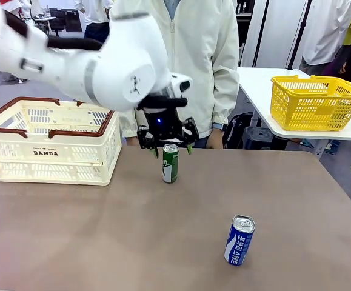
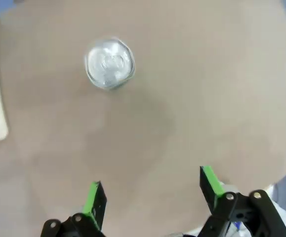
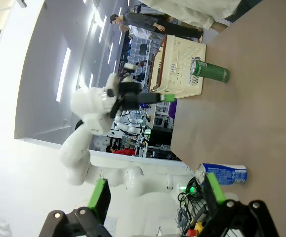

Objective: Place the drinks into the Shopping basket.
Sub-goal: Pick up one drink and place it into the Shopping basket.

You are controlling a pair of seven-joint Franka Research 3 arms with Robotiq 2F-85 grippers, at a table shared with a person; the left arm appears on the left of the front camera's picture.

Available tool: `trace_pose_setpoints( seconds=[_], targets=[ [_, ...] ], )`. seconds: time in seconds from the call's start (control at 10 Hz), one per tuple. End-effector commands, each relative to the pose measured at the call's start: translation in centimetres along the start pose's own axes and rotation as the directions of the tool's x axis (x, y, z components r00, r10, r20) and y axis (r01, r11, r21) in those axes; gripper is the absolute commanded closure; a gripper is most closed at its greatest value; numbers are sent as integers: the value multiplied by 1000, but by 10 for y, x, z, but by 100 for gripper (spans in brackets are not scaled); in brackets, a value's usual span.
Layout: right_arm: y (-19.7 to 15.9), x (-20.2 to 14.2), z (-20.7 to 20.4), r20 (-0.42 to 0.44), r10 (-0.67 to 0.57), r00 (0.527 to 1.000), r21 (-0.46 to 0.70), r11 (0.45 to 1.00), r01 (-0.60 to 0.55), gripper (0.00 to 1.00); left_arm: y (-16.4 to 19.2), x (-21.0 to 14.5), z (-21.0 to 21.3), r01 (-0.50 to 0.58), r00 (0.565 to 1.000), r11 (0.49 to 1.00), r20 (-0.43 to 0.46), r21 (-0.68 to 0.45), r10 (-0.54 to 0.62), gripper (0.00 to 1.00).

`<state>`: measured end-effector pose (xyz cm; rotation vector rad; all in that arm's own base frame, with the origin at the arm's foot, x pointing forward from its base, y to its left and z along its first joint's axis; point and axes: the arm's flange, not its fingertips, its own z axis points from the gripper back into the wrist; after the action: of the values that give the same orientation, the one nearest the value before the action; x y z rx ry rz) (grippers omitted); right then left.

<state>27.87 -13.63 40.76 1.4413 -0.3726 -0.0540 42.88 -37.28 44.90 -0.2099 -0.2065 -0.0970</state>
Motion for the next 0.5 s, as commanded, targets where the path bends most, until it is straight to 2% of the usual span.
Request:
trace_pose_setpoints(
  seconds=[0.0, 0.2, 0.4],
  targets=[
    [1, -2, 2, -13, 18, 1000, -1, 1000, -18, 0, -13, 46, -15, -43, 999, 997, -8, 58, 43, 0],
    [1, -2, 2, -13, 18, 1000, -1, 1000, -18, 0, -12, 68, -37, -39, 999, 996, -31, 77, 41, 0],
    [1, -2, 2, -13, 18, 1000, -1, 1000, -18, 0, -12, 85, -56, -6, 996, 996, -93, 89, 15, 0]
  ],
)
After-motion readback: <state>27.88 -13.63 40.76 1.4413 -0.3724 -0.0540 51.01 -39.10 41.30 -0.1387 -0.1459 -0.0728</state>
